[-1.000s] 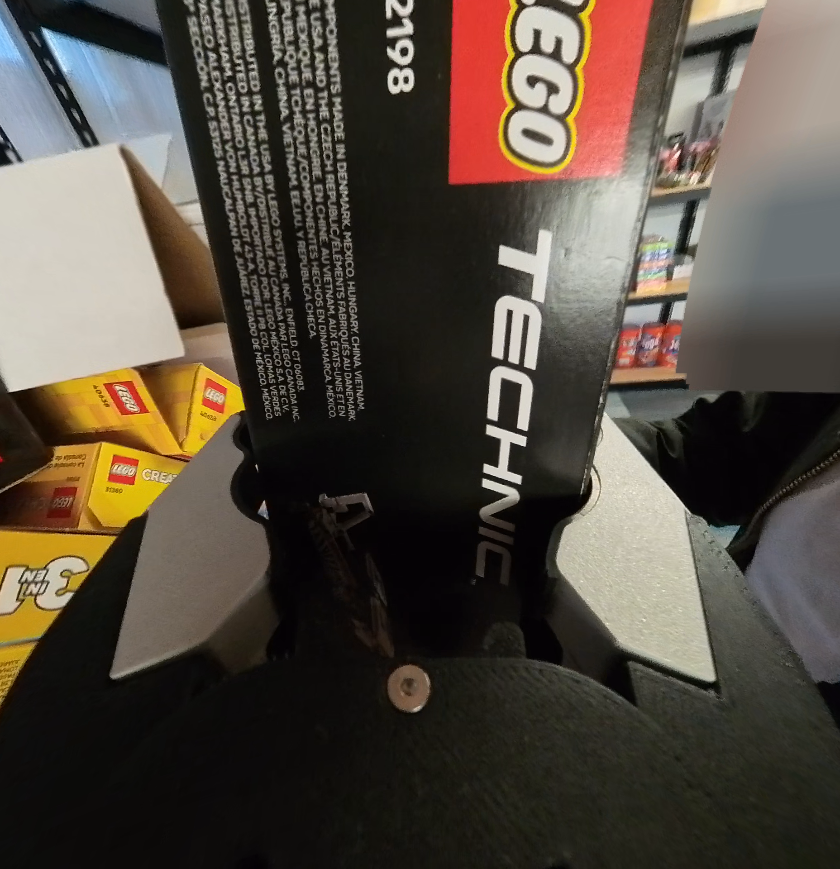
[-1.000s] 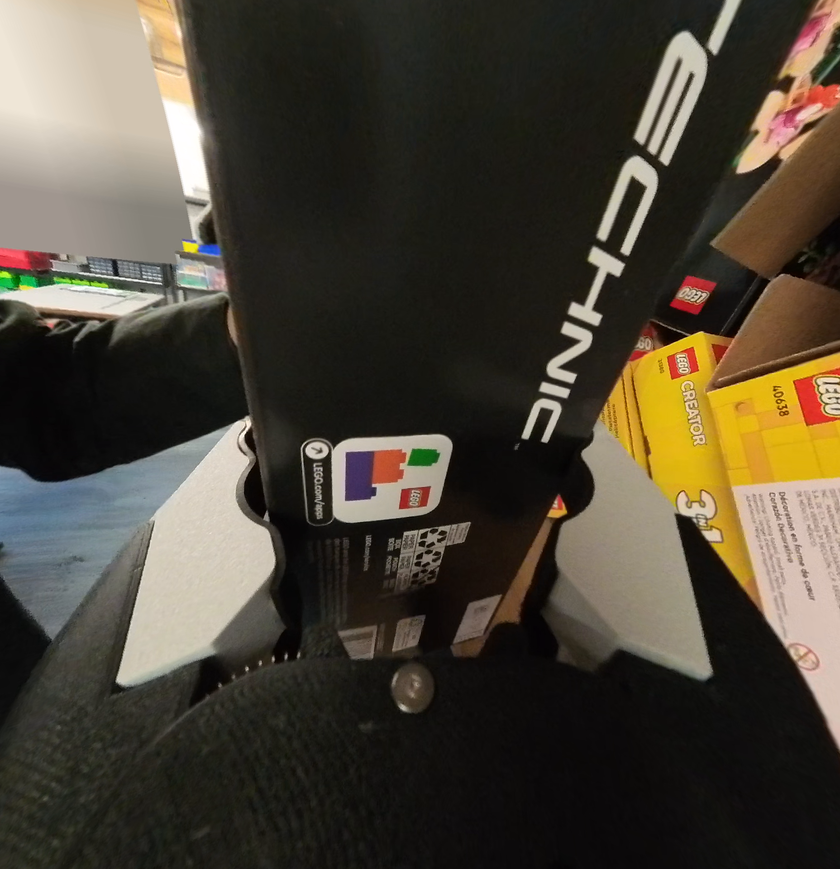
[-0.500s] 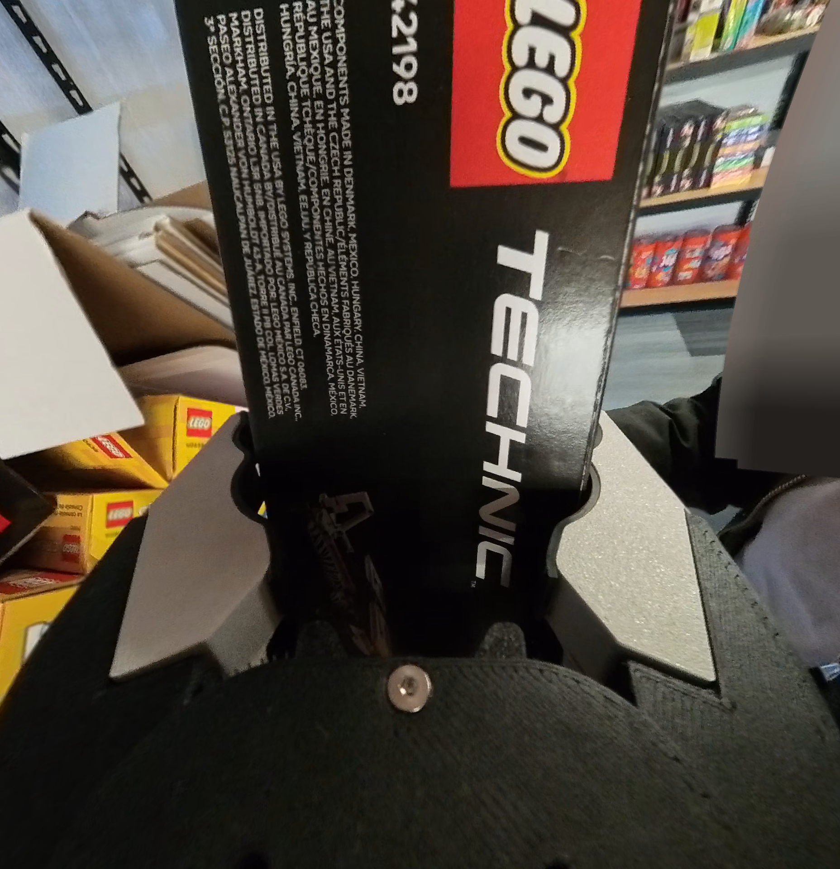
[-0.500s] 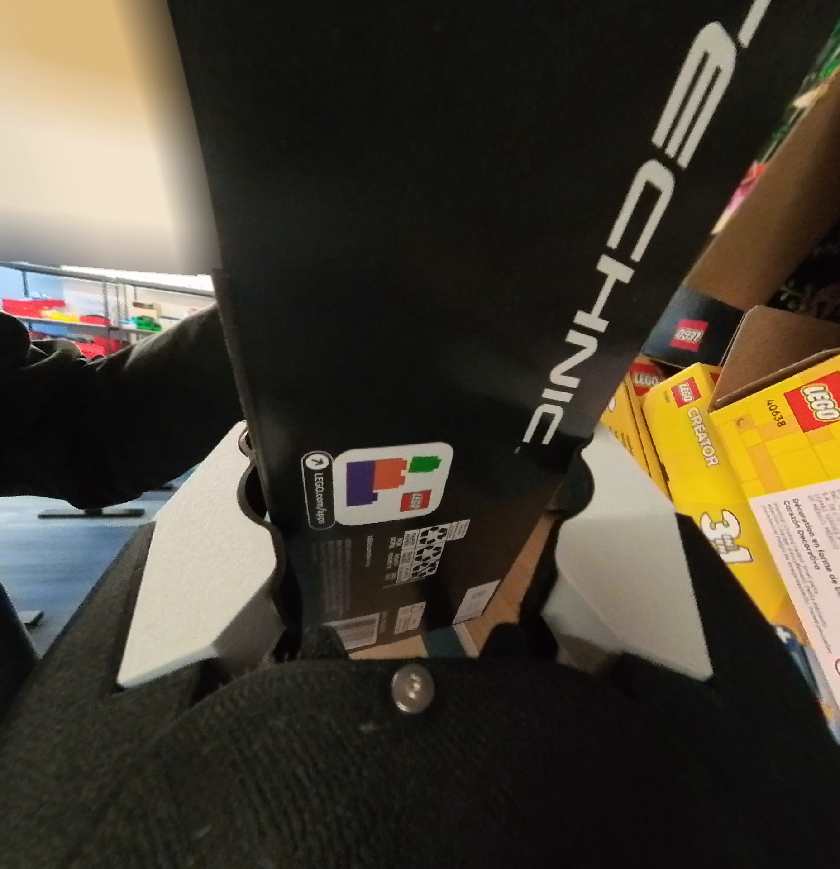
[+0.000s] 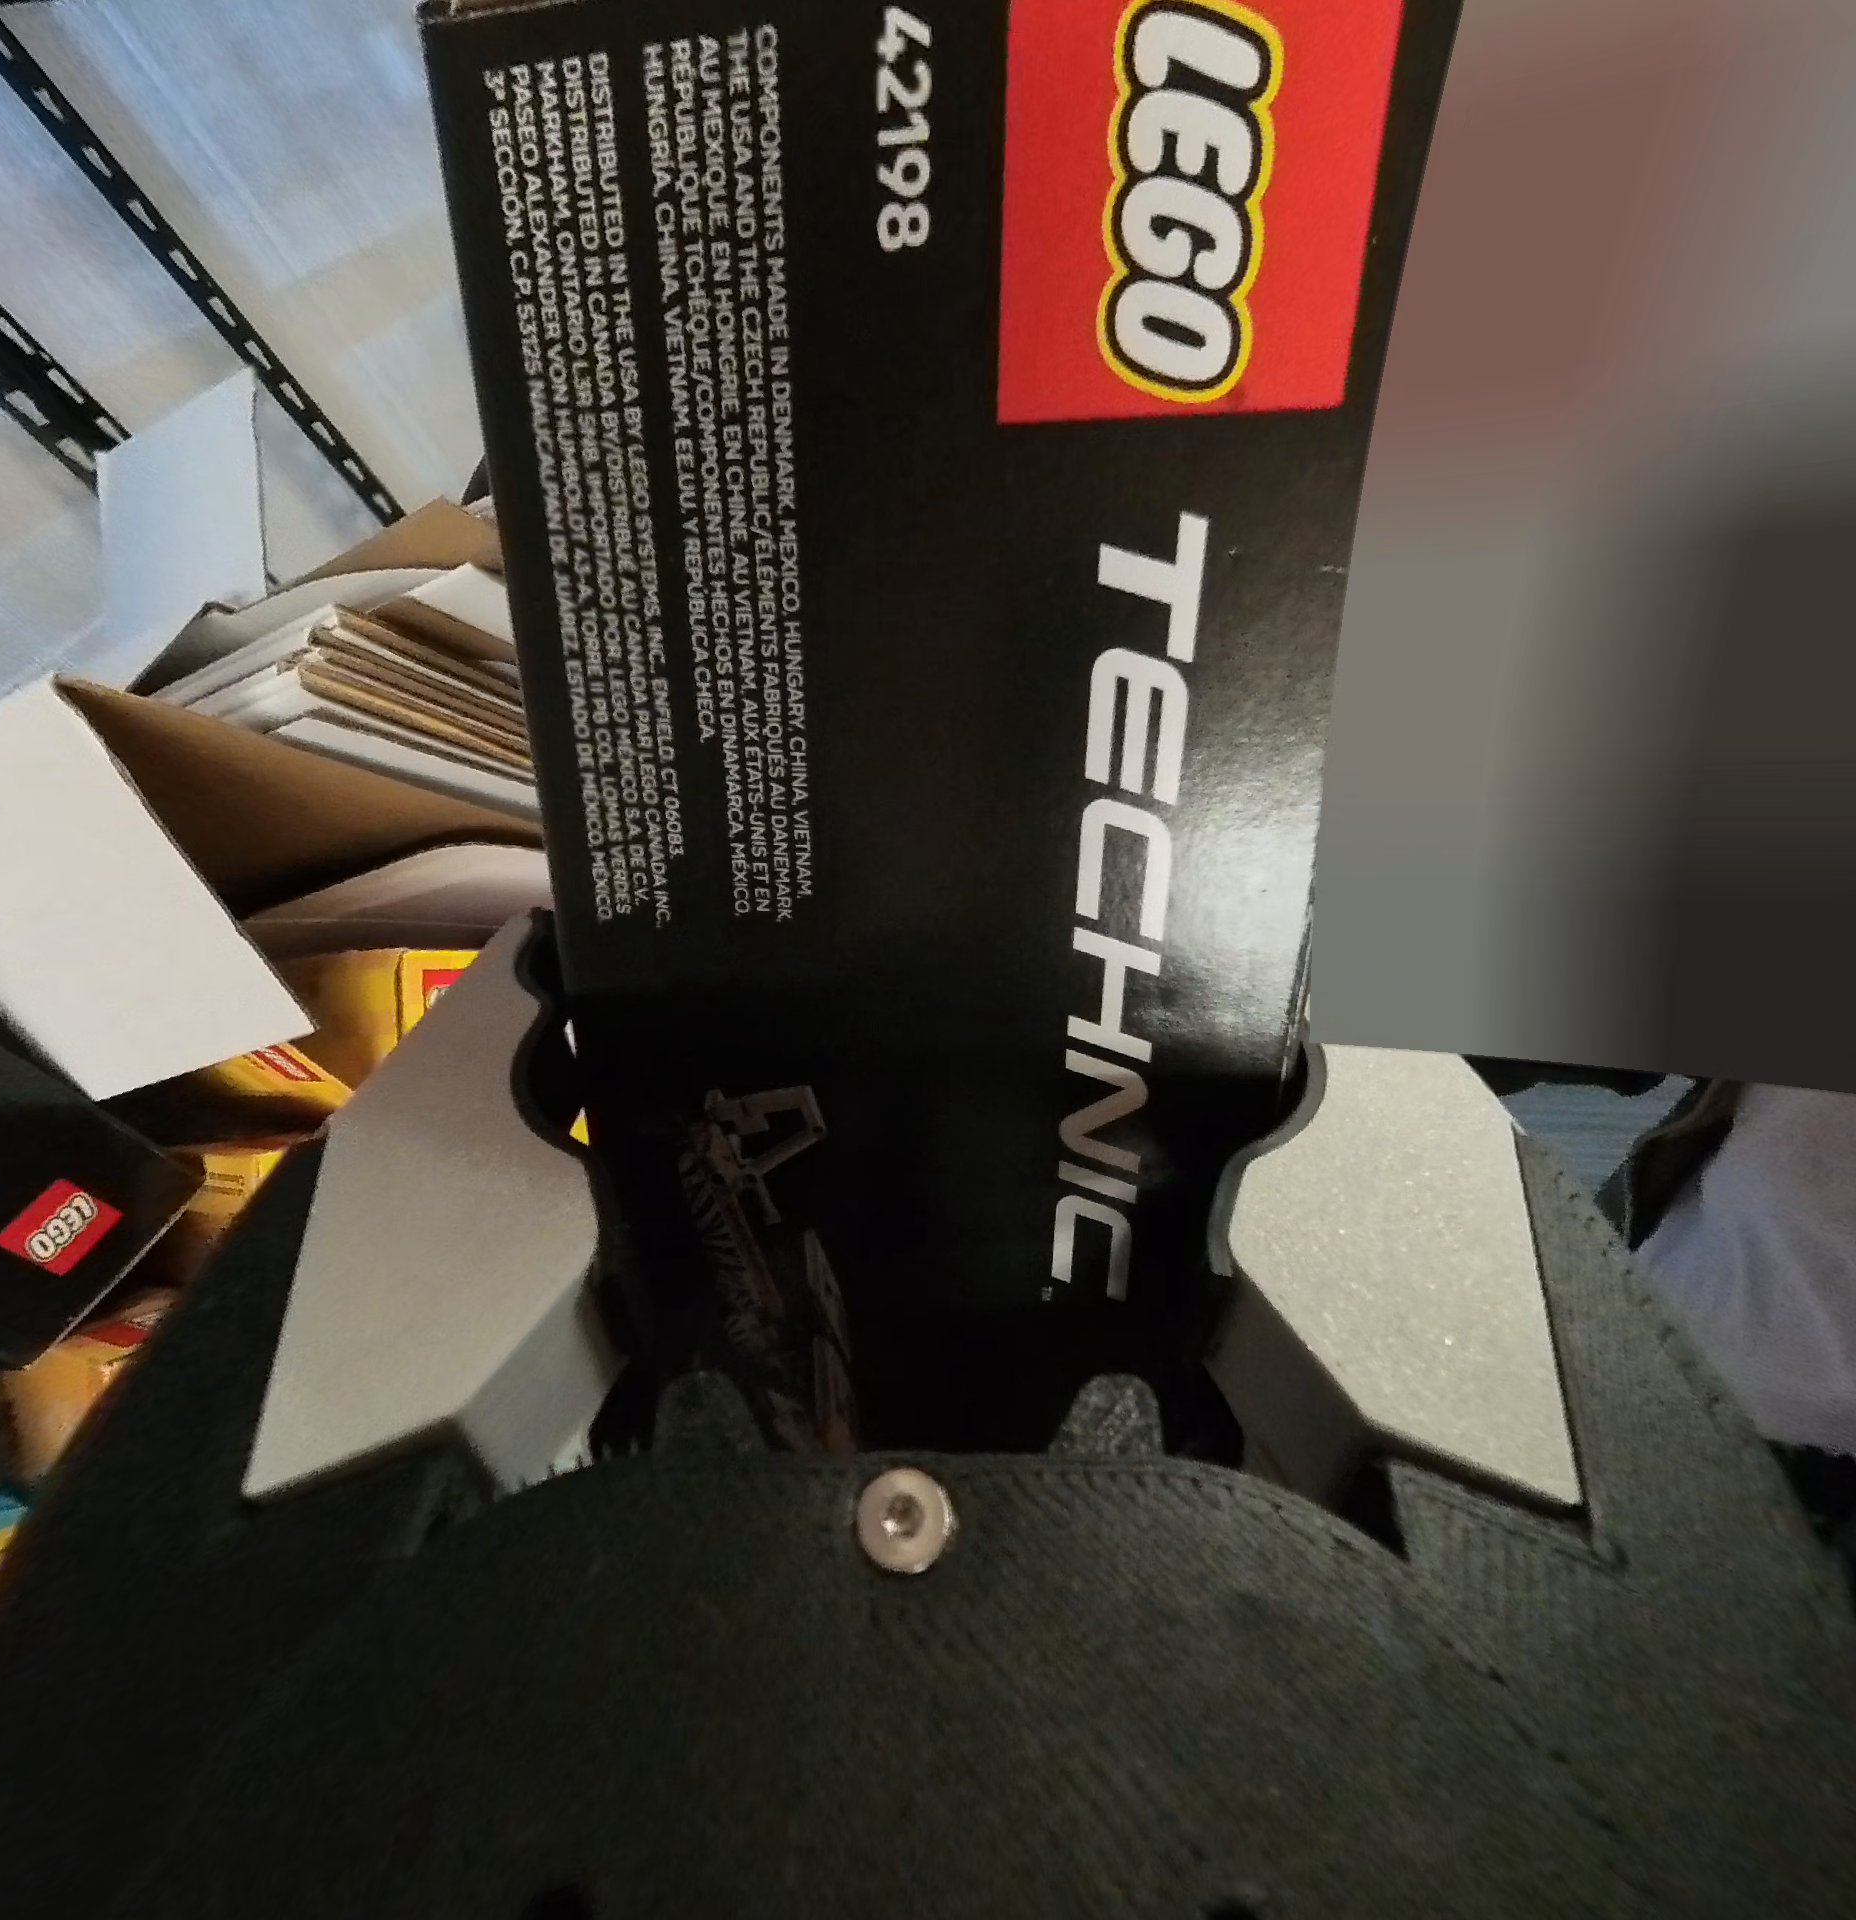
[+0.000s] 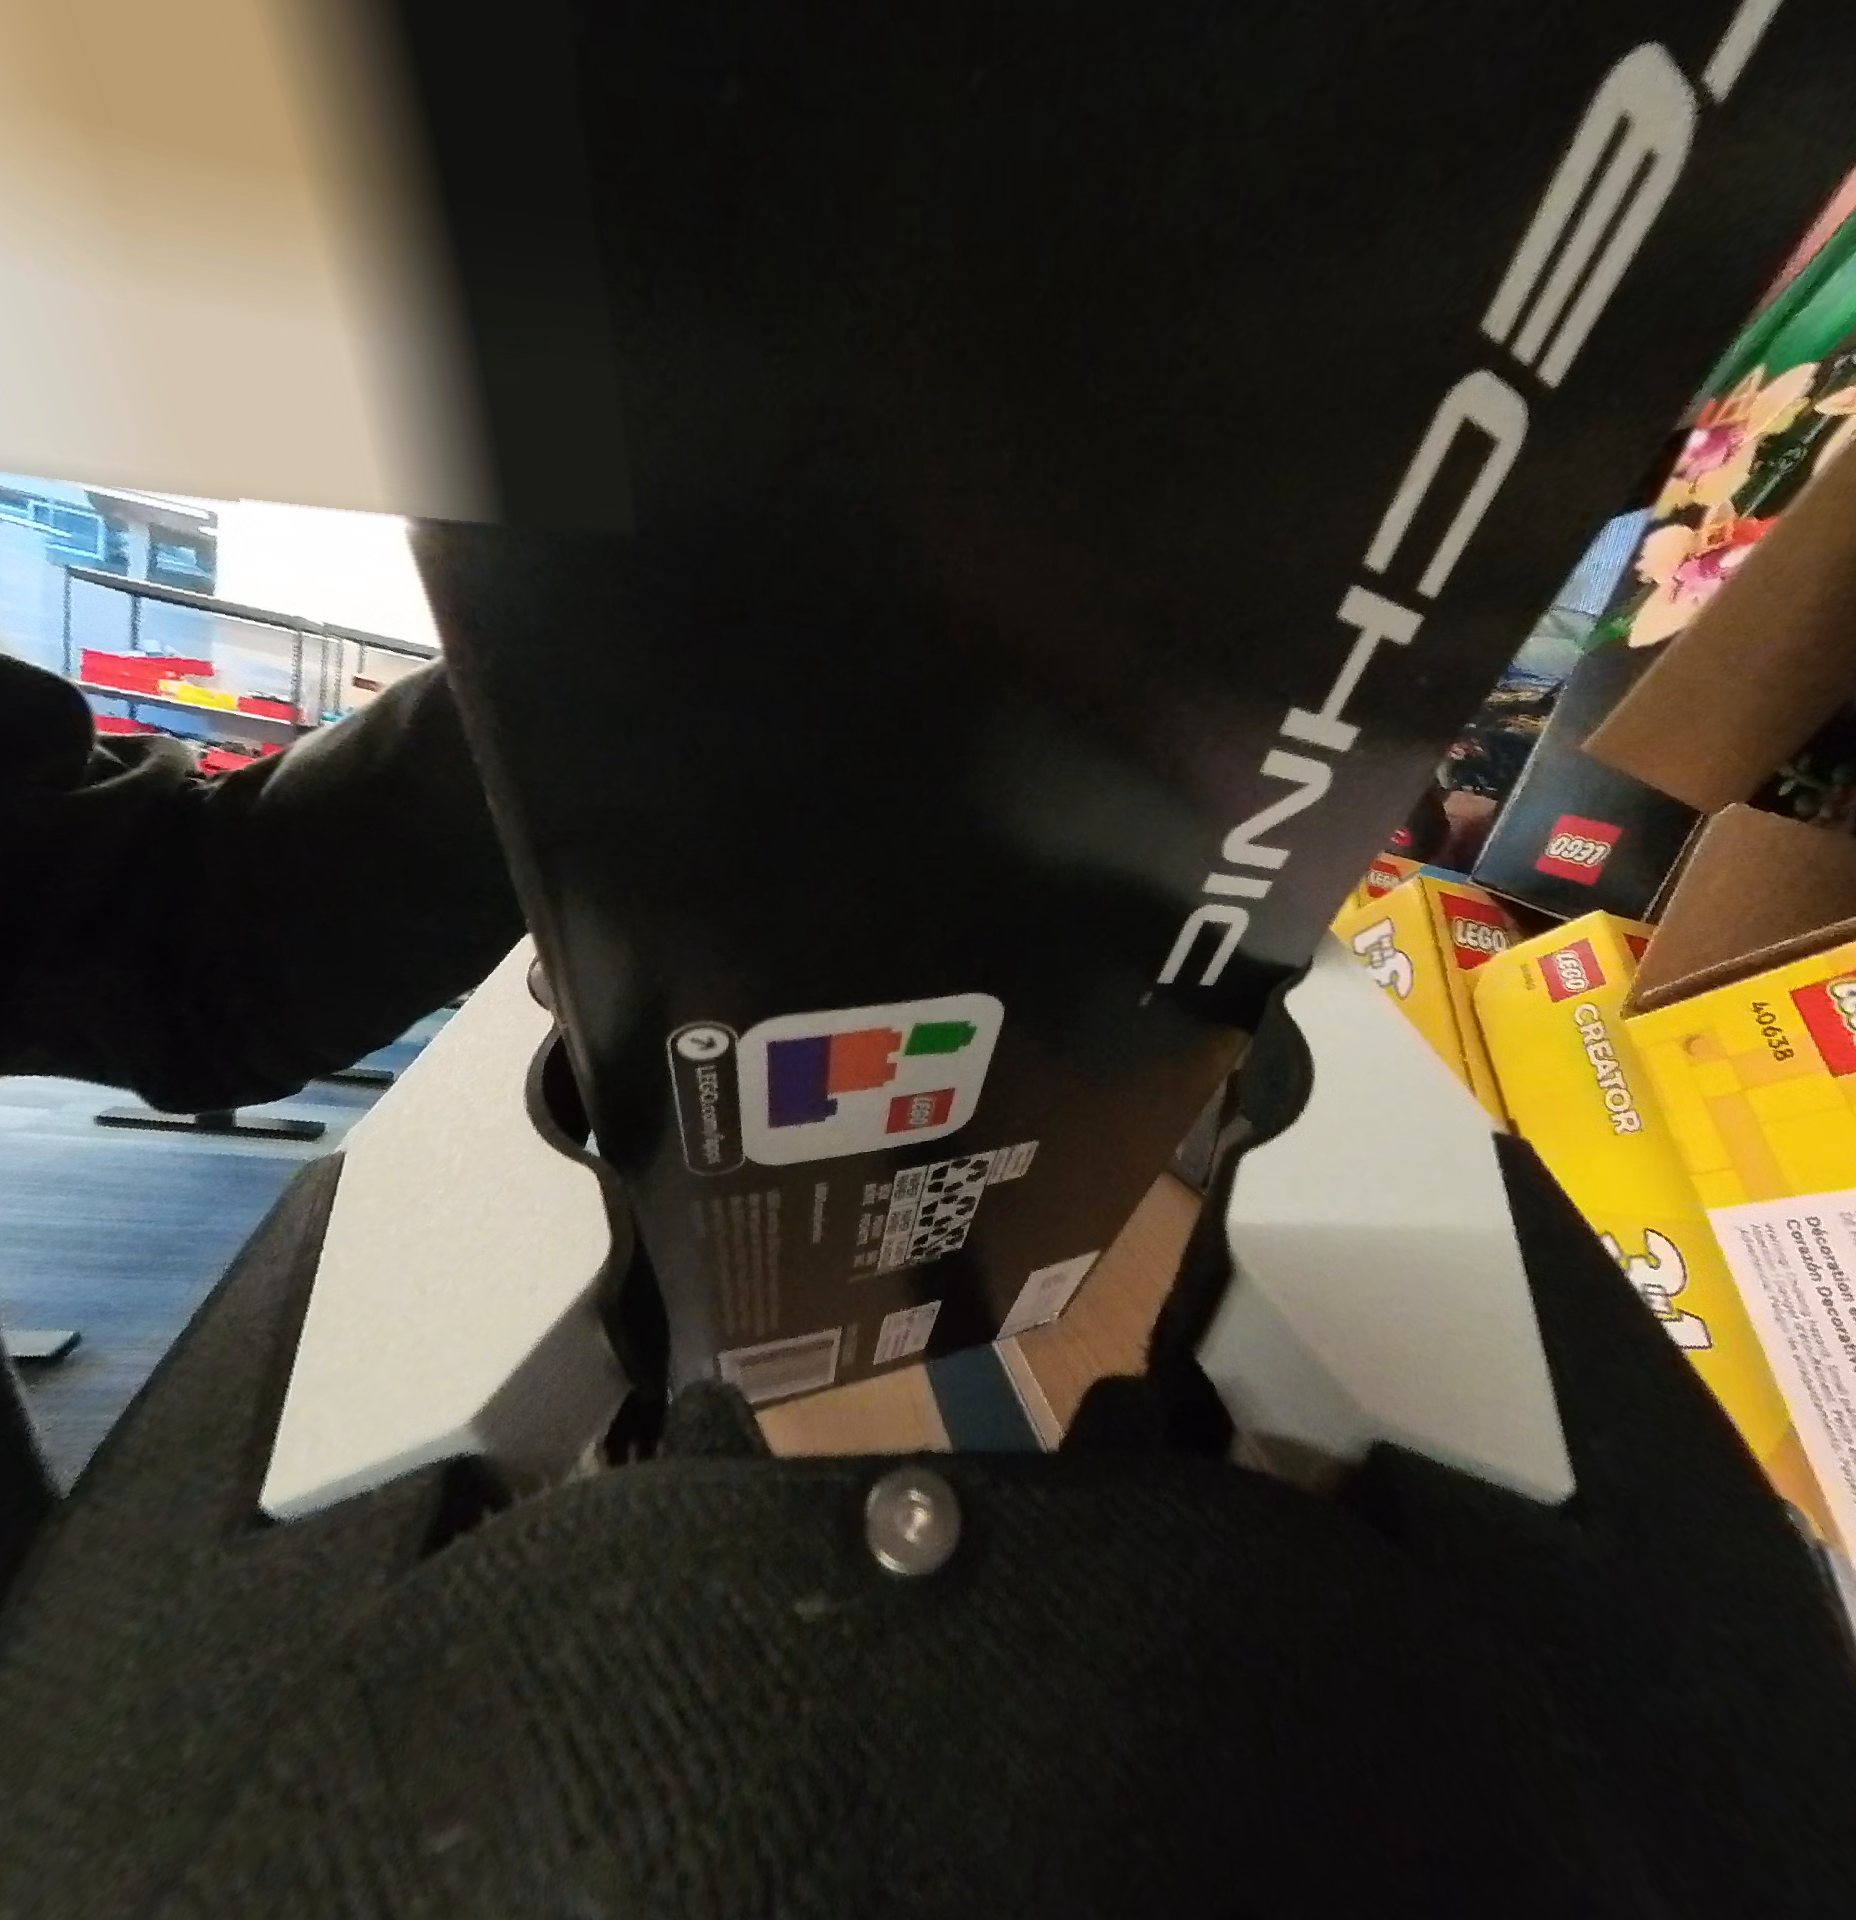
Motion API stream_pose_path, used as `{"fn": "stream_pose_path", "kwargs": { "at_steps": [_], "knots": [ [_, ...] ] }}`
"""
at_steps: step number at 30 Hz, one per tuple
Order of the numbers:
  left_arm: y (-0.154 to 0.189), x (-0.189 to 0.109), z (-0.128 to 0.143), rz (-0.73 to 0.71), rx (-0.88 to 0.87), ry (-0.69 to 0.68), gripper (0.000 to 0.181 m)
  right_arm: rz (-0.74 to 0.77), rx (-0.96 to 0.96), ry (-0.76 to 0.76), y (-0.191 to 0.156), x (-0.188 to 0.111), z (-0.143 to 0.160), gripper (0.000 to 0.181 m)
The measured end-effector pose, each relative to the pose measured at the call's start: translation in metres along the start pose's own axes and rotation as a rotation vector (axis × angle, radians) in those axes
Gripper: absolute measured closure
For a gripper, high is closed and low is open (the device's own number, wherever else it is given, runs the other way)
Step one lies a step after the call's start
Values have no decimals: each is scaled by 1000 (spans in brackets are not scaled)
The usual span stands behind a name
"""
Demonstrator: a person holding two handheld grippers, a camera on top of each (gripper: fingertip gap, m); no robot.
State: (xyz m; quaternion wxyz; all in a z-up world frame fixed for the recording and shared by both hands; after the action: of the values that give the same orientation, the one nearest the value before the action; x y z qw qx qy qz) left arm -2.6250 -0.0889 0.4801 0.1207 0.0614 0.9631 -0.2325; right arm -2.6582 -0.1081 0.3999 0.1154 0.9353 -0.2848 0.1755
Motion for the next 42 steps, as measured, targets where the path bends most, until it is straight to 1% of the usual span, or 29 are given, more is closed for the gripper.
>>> {"fn": "stream_pose_path", "kwargs": {
  "at_steps": [5,8,12,16,20,22,25,30,35,39,42],
  "knots": [
    [3,-8,0,-14,-41,14,48,-16,29,0,-9,4,-2,55],
    [4,-28,9,-49,-129,58,47,-56,85,-18,-20,16,0,55],
    [7,-75,33,-158,-278,119,47,-157,188,-93,-41,50,14,55],
    [22,-140,59,-307,-384,149,47,-293,266,-183,-74,101,36,55],
    [49,-223,81,-495,-463,147,47,-471,341,-260,-125,165,63,54],
    [69,-269,91,-598,-492,132,47,-572,371,-293,-158,200,79,54],
    [105,-343,107,-746,-526,104,47,-720,415,-318,-217,254,104,54],
    [182,-477,137,-988,-578,63,47,-963,478,-341,-334,350,152,54],
    [273,-606,177,-1212,-598,-5,47,-1197,533,-319,-463,438,212,54],
    [339,-705,204,-1369,-647,-33,47,-1339,630,-332,-565,502,260,54],
    [375,-773,218,-1451,-657,-41,47,-1417,642,-354,-628,548,286,54]
  ]
}}
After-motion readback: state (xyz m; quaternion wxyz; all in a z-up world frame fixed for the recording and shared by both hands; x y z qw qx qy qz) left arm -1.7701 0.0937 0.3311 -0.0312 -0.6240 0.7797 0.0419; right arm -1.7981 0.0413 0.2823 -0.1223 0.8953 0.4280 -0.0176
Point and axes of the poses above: each gripper's, where its closed fingertips meet, x out along the fingers, z out of its underside, y = z × x across the jaws, the point moved 3 cm from there along -x, back along the fingers, and after that the axes turned 5 degrees about x, right-handed, at the moved point
